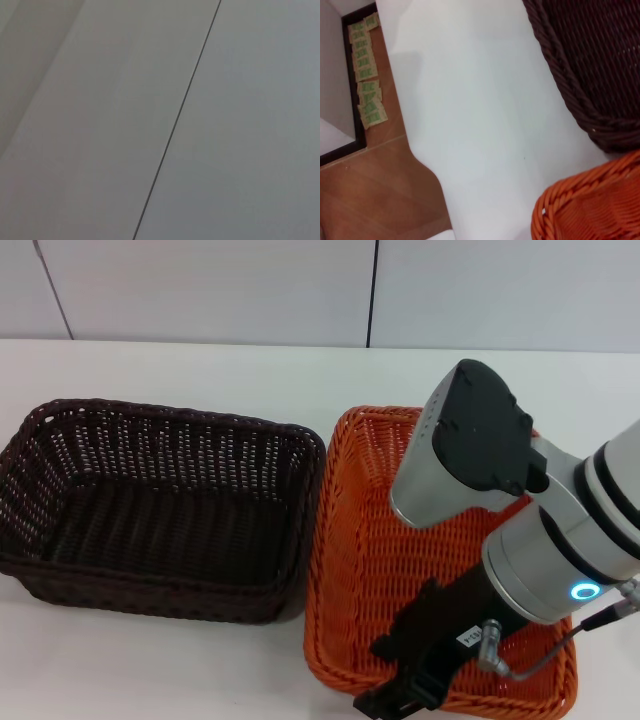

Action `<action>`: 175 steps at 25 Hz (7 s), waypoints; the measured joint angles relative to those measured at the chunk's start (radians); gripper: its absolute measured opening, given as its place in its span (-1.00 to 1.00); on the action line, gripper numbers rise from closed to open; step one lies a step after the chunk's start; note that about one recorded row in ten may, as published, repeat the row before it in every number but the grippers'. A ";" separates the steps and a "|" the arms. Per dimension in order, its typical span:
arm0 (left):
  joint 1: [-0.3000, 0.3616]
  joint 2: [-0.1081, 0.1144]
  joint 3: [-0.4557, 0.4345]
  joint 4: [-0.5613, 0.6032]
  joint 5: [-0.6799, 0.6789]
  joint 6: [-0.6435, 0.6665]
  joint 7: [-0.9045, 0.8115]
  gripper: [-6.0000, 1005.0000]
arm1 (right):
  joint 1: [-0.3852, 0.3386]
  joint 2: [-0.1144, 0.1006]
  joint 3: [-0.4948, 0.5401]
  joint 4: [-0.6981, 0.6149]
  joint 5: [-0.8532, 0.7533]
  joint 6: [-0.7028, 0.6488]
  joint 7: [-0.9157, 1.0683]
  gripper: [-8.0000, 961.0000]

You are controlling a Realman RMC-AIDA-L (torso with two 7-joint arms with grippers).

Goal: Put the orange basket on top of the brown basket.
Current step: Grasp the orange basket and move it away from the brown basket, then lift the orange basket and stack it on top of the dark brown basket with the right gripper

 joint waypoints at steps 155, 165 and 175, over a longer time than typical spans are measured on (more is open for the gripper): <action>-0.025 -0.003 0.000 0.090 -0.195 -0.097 0.009 0.30 | 0.408 -0.046 0.152 -0.118 0.109 -0.144 -1.253 -0.73; -0.022 -0.003 0.000 0.098 -0.219 -0.167 0.034 0.29 | 0.431 -0.007 0.081 -0.174 -0.030 -0.137 -1.309 -0.73; -0.026 -0.003 0.000 0.122 -0.222 -0.198 0.052 0.29 | 0.389 0.001 -0.014 -0.120 -0.117 -0.193 -1.221 -0.67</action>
